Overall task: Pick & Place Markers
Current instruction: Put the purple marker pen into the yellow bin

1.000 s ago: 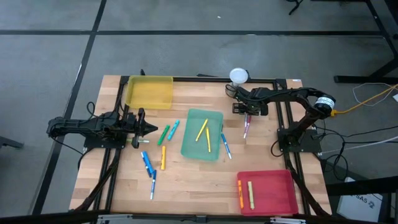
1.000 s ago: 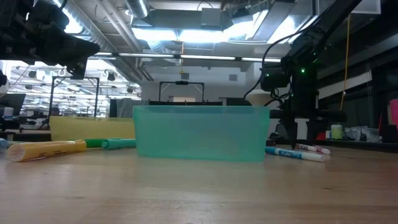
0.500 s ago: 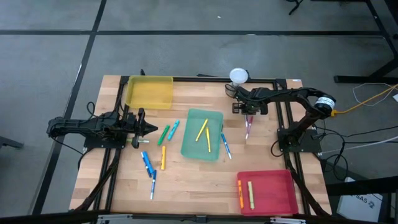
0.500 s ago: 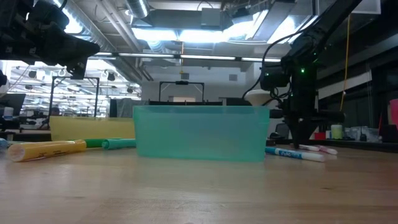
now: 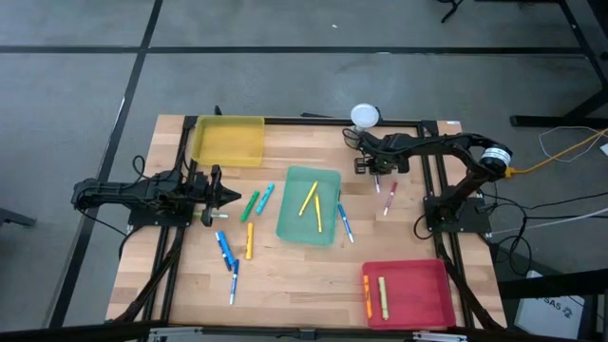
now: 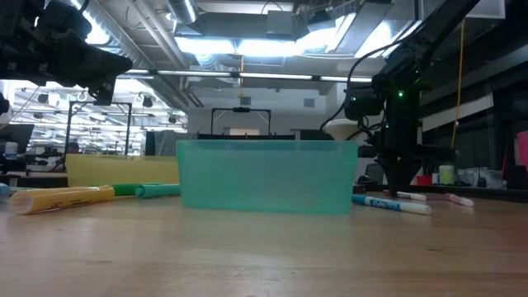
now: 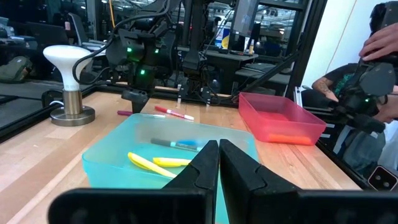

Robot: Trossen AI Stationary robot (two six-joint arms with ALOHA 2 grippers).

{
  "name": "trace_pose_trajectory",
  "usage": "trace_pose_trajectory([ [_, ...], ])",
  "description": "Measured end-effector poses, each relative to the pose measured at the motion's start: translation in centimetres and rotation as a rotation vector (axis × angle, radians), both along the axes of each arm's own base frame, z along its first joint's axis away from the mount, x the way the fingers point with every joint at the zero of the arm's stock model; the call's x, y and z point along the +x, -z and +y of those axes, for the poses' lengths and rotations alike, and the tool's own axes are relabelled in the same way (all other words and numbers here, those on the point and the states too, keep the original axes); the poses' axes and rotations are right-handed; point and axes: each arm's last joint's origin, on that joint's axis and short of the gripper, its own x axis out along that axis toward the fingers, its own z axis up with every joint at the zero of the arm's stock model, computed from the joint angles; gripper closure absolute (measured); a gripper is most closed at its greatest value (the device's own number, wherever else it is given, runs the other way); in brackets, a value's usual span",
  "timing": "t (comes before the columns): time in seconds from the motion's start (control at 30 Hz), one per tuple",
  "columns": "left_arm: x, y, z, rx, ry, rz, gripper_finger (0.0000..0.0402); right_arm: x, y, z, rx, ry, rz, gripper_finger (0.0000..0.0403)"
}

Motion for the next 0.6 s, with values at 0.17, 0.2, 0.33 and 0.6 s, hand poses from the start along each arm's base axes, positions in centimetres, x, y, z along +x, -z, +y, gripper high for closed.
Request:
trace_pose_trajectory([
  [0.17,0.0,0.0,0.0,0.000,0.000,0.000,0.0392,1.3,-1.4,-0.2,-0.050,-0.049,-0.053,0.0367],
  [0.2,0.0,0.0,0.0,0.000,0.000,0.000,0.0391,1.4,-1.8,-0.1,-0.056,-0.058,-0.062,0.0367],
  [0.33,0.0,0.0,0.0,0.000,0.000,0.000,0.0389,2.0,-2.8,0.4,-0.069,-0.092,-0.085,0.0367],
  [0.6,0.0,0.0,0.0,0.000,0.000,0.000,0.0389,2.8,-6.2,1.8,-0.128,-0.163,-0.193,0.0367],
])
